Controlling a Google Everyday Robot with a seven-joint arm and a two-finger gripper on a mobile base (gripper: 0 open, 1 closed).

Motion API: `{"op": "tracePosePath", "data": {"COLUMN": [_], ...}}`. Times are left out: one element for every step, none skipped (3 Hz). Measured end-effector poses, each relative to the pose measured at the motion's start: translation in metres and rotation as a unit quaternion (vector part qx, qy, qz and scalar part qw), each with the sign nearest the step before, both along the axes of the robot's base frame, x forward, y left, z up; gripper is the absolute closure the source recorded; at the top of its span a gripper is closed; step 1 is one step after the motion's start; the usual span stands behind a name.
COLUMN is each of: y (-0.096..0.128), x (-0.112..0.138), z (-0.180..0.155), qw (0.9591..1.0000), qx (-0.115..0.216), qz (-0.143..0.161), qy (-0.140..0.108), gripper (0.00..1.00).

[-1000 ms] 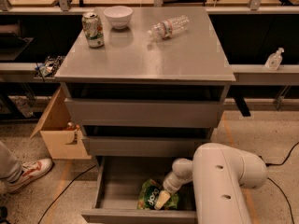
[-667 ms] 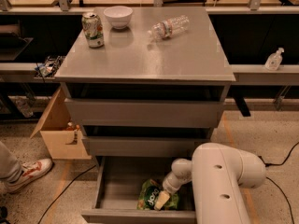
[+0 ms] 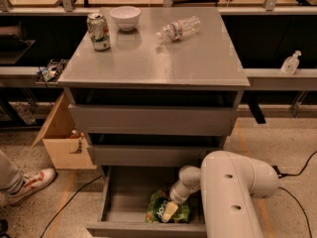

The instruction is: Pick green rice chip bag from bottom drawer and place on counter

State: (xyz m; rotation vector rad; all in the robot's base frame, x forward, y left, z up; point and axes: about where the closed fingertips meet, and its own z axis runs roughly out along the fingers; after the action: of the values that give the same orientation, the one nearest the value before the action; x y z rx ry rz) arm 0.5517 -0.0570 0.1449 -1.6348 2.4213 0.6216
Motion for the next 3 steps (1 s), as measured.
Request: {"op": "tracePosePath", "data": {"y": [0.0083,0.0128,0.0130], "x": [0.0087,0.0117,0.0119], "z": [0.0097,0.0119,0.0119], "qw": [0.9999,0.9997,0.9997], "qx": [0.009,0.015,0.016], "qz": [0.011,0.014,0.014], "qy": [-0.008,-0.011,-0.011], "gripper": [0.00,0.00,0.00]}}
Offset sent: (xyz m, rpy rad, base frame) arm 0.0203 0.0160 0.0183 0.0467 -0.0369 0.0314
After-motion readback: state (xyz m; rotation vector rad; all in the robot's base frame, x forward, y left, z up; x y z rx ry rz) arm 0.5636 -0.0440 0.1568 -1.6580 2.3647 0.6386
